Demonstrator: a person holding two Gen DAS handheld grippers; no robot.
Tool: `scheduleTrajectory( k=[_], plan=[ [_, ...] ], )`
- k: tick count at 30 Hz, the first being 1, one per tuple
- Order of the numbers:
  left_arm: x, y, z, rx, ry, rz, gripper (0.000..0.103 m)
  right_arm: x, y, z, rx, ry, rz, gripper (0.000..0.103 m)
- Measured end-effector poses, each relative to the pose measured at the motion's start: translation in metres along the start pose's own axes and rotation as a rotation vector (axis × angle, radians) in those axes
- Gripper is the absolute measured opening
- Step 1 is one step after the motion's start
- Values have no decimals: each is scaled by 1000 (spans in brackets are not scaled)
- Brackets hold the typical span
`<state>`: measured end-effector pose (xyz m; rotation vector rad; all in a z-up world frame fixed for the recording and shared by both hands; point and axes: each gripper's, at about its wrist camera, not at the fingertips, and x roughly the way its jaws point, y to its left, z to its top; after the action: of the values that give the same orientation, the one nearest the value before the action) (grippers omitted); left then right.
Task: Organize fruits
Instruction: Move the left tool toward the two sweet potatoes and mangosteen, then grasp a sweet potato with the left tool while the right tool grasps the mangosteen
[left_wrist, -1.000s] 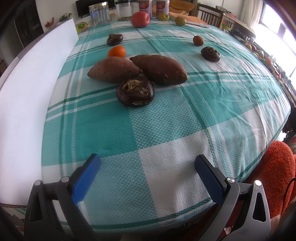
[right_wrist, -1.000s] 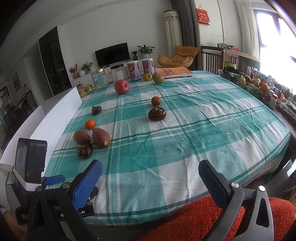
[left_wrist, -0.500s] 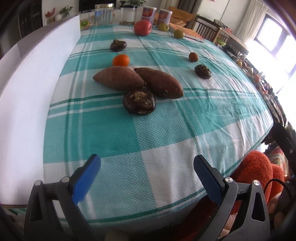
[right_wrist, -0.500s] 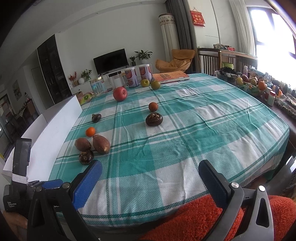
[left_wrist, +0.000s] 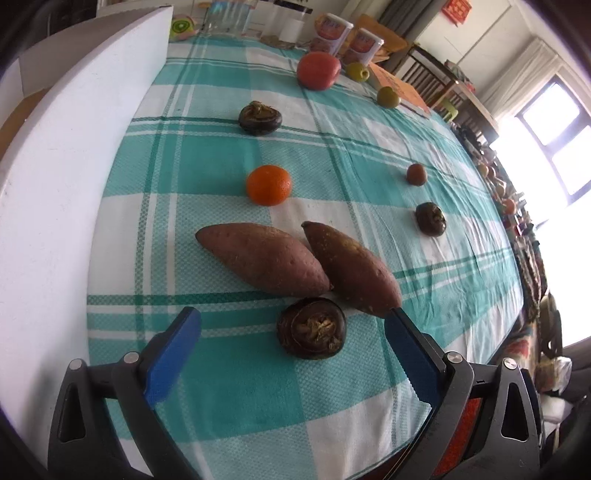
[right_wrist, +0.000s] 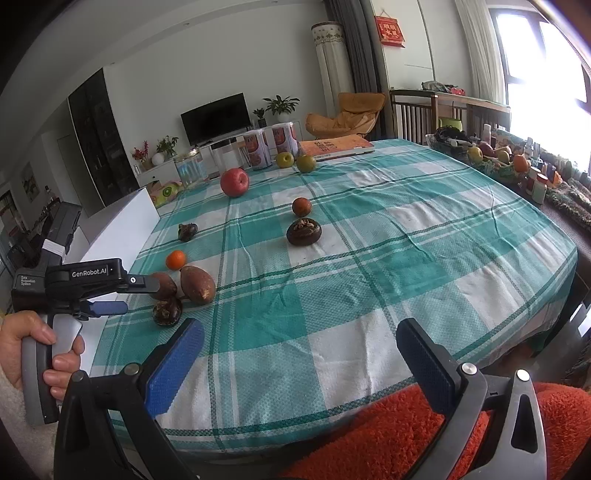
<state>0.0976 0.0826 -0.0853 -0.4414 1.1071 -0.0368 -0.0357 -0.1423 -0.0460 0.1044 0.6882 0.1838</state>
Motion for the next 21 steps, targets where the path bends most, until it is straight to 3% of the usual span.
scheduleTrajectory(
  k=[2, 4, 5, 6, 7, 11, 13, 15, 18, 21],
  plan=[
    [16, 5, 12, -30, 23, 4, 99, 0, 0, 0, 1, 0, 1, 103],
    [23, 8, 21, -58, 4, -12, 86, 0, -1, 0, 2, 2, 3, 103],
    [24, 8, 26, -53, -13, -12, 76, 0, 0, 0, 3, 4, 4, 103],
    [27, 9, 31, -44, -15, -26, 55, 1, 0, 0, 5, 6, 6, 103],
    [30, 12, 35, -44, 0, -57, 51, 1, -1, 0, 6, 7, 7, 103],
    [23, 11, 31, -7, -6, -37, 51, 2, -1, 1, 8, 10, 11, 103],
    [18, 8, 29, 29, -23, 26, 63, 4, -2, 1, 15, 16, 14, 103],
    [21, 8, 30, 50, -22, 50, 68, 8, -1, 2, 16, 34, 16, 103],
    [26, 9, 29, 35, 11, -3, 41, 17, 3, 6, 6, 107, 74, 103],
    [11, 8, 25, 47, -31, 8, 41, 39, 23, 9, -19, 275, 246, 103]
  ],
)
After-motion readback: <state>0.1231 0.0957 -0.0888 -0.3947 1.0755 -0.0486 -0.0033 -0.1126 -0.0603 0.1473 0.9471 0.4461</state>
